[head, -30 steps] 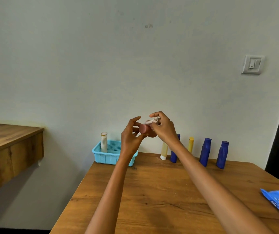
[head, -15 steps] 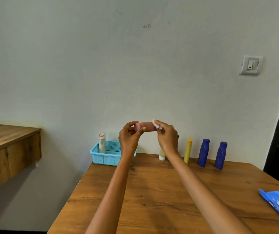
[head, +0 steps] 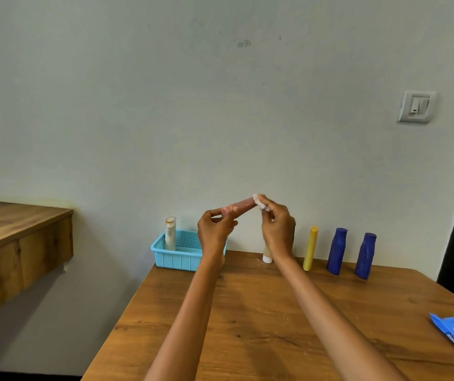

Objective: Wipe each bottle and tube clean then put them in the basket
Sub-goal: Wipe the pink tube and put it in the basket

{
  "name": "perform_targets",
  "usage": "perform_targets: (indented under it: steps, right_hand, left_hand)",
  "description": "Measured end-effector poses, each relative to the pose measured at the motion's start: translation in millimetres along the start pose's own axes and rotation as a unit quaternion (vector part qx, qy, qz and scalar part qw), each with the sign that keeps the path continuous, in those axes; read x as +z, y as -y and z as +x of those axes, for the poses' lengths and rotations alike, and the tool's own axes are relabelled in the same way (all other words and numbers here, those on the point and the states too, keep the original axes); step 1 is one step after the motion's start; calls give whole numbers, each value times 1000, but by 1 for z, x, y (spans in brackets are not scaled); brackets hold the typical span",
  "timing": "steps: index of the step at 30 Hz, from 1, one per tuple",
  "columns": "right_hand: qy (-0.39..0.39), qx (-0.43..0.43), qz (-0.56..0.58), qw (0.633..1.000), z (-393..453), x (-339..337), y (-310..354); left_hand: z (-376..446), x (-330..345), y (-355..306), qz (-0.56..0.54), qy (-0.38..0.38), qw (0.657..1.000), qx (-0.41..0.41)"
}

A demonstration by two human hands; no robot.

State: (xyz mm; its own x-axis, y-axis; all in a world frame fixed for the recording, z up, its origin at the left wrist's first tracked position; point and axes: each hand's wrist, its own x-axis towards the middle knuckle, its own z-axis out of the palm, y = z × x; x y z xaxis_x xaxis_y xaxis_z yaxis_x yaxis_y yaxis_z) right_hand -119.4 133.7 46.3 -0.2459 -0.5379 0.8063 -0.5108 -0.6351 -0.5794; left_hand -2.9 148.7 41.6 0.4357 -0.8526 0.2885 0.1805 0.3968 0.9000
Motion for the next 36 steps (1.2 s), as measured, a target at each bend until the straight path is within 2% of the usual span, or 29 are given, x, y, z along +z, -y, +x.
perform_targets:
  steps: [6, 9, 11, 13, 15, 18, 22, 25, 28, 31, 36]
  right_hand:
    - [96, -61, 8, 993, -21, 9, 12]
    - [160, -35, 54, 985, -23, 6, 14]
    - [131, 7, 86, 988, -11, 1, 13]
    - [34, 31, 84, 995, 3, -2, 10]
    - [-11, 16, 56, 998, 11, -2, 11]
    - [51, -55, -4, 997, 8, 7, 10]
    - [124, -115, 0, 986, -15, 13, 2]
    - [136, -127, 24, 982, -23, 10, -3]
    - [55, -105, 52, 992, -9, 9, 2]
    - [-14, -87, 32, 996, 12, 11, 9]
    - [72, -136, -45, 987, 1, 15, 0]
  left_hand:
    - [-5, -4, -4, -54, 38, 997, -38]
    - [-8, -9, -6, -126, 69, 986, -83]
    - [-7, -10, -6, -168, 71, 975, -127]
    - [-4, -10, -4, -199, 79, 963, -165]
    - [-3, -8, -4, -226, 102, 949, -195]
    - [-4, -4, -3, -249, 125, 932, -231]
    - [0, -7, -3, -265, 130, 921, -255]
    - [3, -13, 0, -258, 138, 914, -280]
    - [4, -12, 2, -198, 159, 922, -293]
    - [7, -9, 4, -128, 157, 939, -279]
    - [7, -7, 8, -74, 172, 945, -268]
